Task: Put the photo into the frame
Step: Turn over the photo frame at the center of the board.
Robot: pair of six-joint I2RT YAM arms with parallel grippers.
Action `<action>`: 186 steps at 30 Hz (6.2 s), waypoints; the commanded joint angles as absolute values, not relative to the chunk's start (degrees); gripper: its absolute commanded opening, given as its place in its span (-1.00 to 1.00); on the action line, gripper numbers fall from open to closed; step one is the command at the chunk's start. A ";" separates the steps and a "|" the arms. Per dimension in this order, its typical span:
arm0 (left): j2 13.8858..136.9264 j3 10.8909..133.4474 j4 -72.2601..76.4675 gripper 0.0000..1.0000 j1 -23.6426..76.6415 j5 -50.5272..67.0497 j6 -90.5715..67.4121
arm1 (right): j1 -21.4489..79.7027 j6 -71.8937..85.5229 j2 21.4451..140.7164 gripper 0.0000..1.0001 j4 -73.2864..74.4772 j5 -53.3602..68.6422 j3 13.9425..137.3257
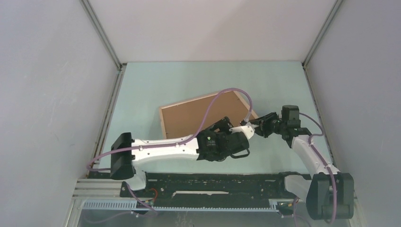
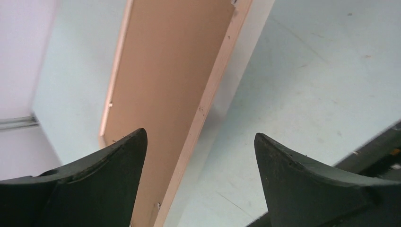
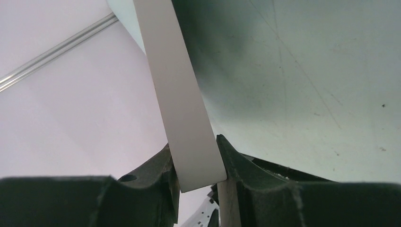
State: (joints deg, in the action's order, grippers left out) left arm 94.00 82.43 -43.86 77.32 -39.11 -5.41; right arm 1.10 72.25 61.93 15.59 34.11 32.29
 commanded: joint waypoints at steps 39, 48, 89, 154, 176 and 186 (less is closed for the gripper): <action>100.62 79.10 -30.06 -0.86 77.16 -63.01 18.59 | -1.78 77.92 48.96 -1.00 20.52 39.21 33.17; 98.37 84.72 -36.34 -1.00 75.77 -58.46 14.03 | -4.30 61.27 49.75 0.15 27.72 35.36 42.48; 79.45 102.40 -46.60 -1.00 30.53 6.27 -25.48 | -0.67 25.30 47.11 0.97 58.08 4.97 82.51; 81.59 101.86 -55.17 0.82 44.06 -23.12 -19.72 | 30.86 51.07 68.33 0.59 12.40 19.42 54.42; 74.06 86.82 -49.68 -0.97 22.08 2.46 -15.00 | 22.72 48.37 58.12 0.59 17.43 20.17 49.24; 76.93 60.43 -13.48 -1.00 7.99 33.26 -31.92 | 18.85 47.41 55.56 0.59 19.40 20.93 46.44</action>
